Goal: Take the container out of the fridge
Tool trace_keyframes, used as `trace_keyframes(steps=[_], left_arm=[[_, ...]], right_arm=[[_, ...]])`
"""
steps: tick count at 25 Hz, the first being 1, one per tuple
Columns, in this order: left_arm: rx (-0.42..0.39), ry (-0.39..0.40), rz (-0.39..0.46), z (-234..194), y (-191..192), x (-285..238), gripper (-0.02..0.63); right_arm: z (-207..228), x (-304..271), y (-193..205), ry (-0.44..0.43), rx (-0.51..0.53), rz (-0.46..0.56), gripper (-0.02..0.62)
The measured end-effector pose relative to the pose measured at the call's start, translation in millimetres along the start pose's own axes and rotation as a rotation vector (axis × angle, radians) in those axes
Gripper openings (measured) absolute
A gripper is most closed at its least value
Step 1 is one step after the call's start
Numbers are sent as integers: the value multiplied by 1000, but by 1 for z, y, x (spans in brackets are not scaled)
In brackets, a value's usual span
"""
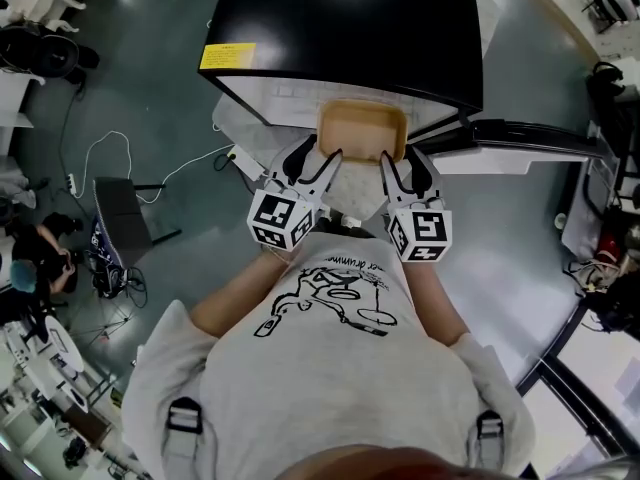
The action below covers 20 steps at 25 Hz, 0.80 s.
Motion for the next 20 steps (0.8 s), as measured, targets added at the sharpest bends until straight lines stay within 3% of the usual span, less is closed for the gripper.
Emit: trace_keyframes(steps=[20], left_arm=[[-5, -2, -108, -8, 58, -23, 212]], right_arm=[[6, -19, 51, 0, -2, -92, 198]])
Point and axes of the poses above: the fingertips, and each gripper's own axes: x backward along the fingers, z to its right, y out of its underside, the point moved 6 cm from there along x, backward along the fingers, and after that the axes turned 8 degrees about -z, right-handed, at the moved point
